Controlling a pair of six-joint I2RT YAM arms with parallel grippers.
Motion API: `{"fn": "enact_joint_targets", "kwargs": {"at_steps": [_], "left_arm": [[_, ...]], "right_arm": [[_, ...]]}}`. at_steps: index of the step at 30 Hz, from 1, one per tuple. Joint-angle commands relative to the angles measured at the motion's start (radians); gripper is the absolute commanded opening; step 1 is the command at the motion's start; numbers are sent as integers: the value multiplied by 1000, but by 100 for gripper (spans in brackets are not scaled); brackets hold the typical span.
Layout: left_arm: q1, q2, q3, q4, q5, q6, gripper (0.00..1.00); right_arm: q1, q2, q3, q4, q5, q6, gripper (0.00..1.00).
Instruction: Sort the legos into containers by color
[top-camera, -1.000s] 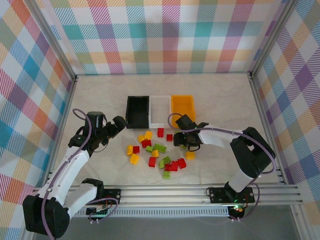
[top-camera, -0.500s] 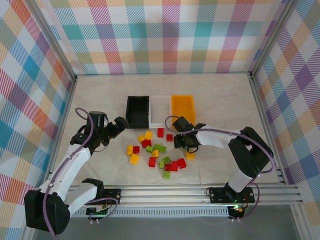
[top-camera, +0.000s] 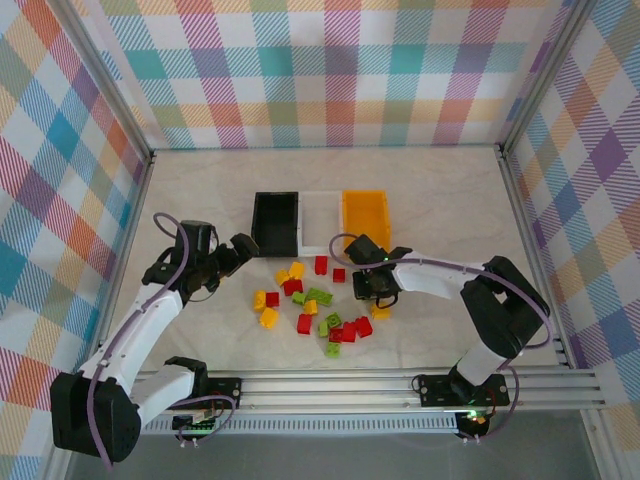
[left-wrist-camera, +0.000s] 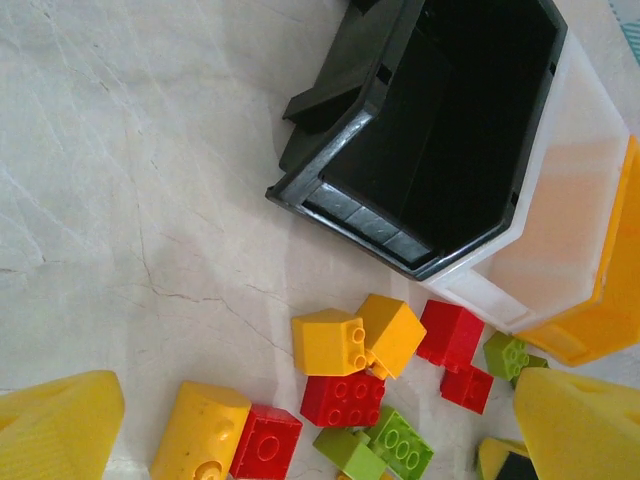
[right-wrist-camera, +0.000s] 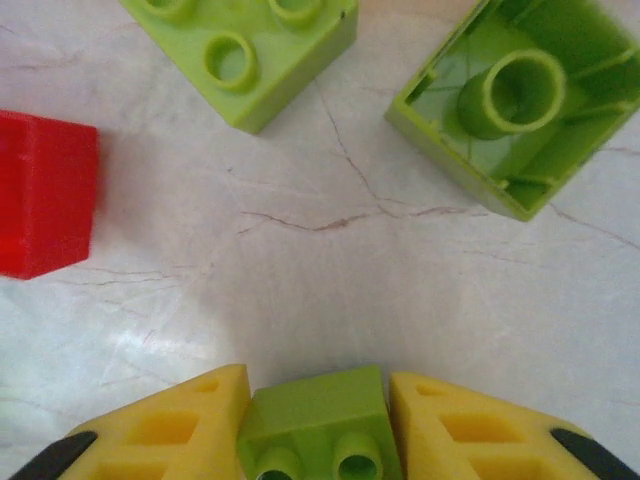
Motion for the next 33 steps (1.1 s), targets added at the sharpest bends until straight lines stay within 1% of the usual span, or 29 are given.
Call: {"fn": "enact_joint_targets", "kwargs": {"at_steps": [1, 4, 7, 10, 13, 17, 20, 21, 24, 27, 29, 30, 33], "left_arm": [[-13, 32, 62, -59, 6, 31, 100], [-13, 25, 61, -61, 8, 34, 100], [-13, -19, 36, -48, -5, 33, 100], [-13, -65, 15, -50, -21, 43, 100], [-13, -102, 3, -78, -33, 68, 96], [-13, -138, -25, -113, -43, 81, 96], [-13, -152, -57, -115, -19, 81, 98], [-13, -154, -66, -114, -7, 82, 98], [-34, -152, -78, -125, 6, 83, 98], [-99, -152, -85, -151, -17, 76, 96], [-183, -147, -96, -170, -53, 61, 95], [-246, -139, -104, -176, -78, 49, 95], [-397, -93, -127, -194, -136, 6, 94]], "right_arm": [[-5, -97, 110, -48, 51, -54, 32], [-44, -116, 190, -54, 74, -95, 32], [-103, -81, 270, -41, 61, -113, 32], [-154, -4, 357, -17, 65, -125, 32], [-209, 82, 443, -13, 51, -120, 32], [-247, 181, 524, -8, 40, -110, 35], [-259, 244, 578, -17, 33, -103, 42], [-263, 258, 594, -19, 26, -101, 46], [-269, 264, 623, -25, 14, -92, 64], [-268, 228, 595, 0, -9, -87, 72], [-268, 198, 561, 12, -23, -80, 73], [-267, 184, 540, 19, -29, -79, 74], [-267, 144, 479, 38, -44, -68, 75]]}}
